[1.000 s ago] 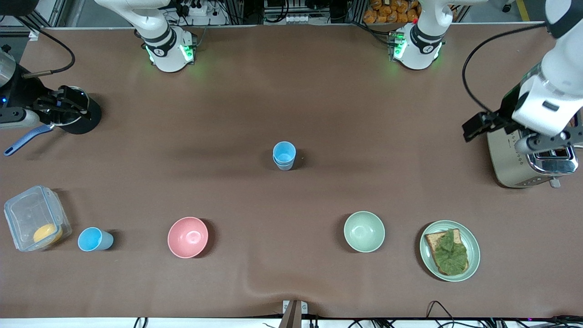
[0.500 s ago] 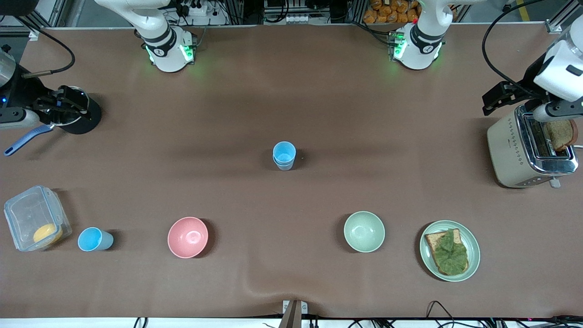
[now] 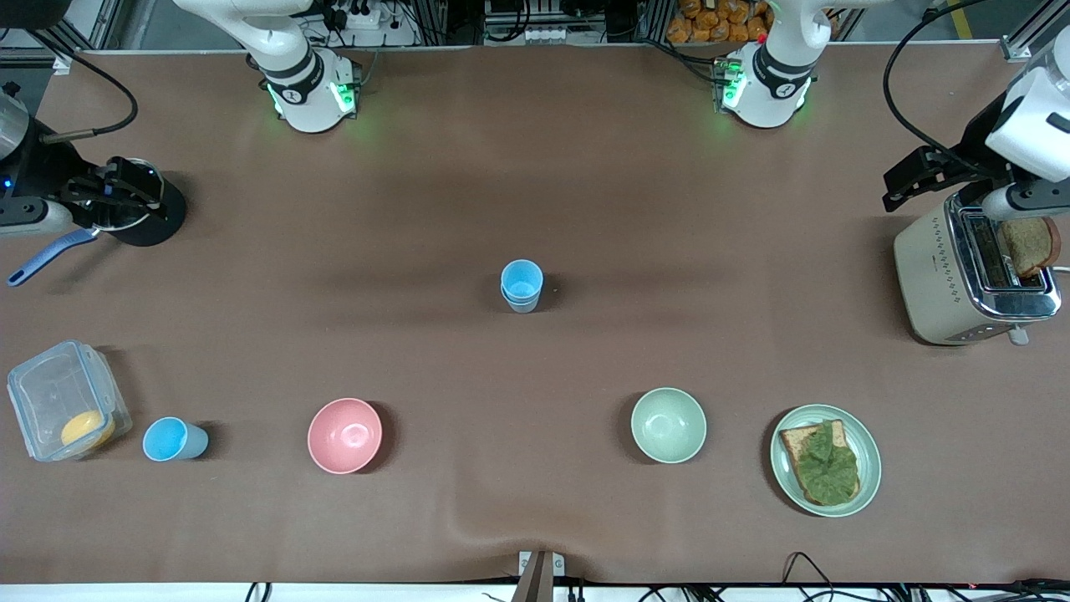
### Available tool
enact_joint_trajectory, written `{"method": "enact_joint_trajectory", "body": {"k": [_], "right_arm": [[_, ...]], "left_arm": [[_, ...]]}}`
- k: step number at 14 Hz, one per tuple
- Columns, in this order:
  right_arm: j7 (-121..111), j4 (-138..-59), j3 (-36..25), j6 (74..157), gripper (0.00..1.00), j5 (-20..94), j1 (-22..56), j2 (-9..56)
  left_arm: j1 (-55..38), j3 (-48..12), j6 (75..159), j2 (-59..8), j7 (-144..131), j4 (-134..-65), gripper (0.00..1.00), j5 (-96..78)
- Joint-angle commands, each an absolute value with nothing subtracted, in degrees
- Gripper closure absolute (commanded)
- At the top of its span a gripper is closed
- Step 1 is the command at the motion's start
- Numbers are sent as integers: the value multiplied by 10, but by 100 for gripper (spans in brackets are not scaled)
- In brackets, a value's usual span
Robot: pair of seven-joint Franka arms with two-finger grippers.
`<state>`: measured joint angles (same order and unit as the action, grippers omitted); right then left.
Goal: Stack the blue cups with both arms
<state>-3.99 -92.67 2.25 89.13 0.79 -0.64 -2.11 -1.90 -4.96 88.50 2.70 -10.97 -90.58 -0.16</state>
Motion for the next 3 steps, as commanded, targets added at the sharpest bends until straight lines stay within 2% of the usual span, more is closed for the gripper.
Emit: {"method": "enact_joint_trajectory", "body": {"k": [1,3], "right_arm": [[-33,-914,28,882,0,7,-14,-15],[-33,-914,28,879,0,8,-14,-15]], "left_arm": [[-18,-51,886,28,-95,-897,0,-11],[-13,-51,887,27,-95,-896,0,-12]]}}
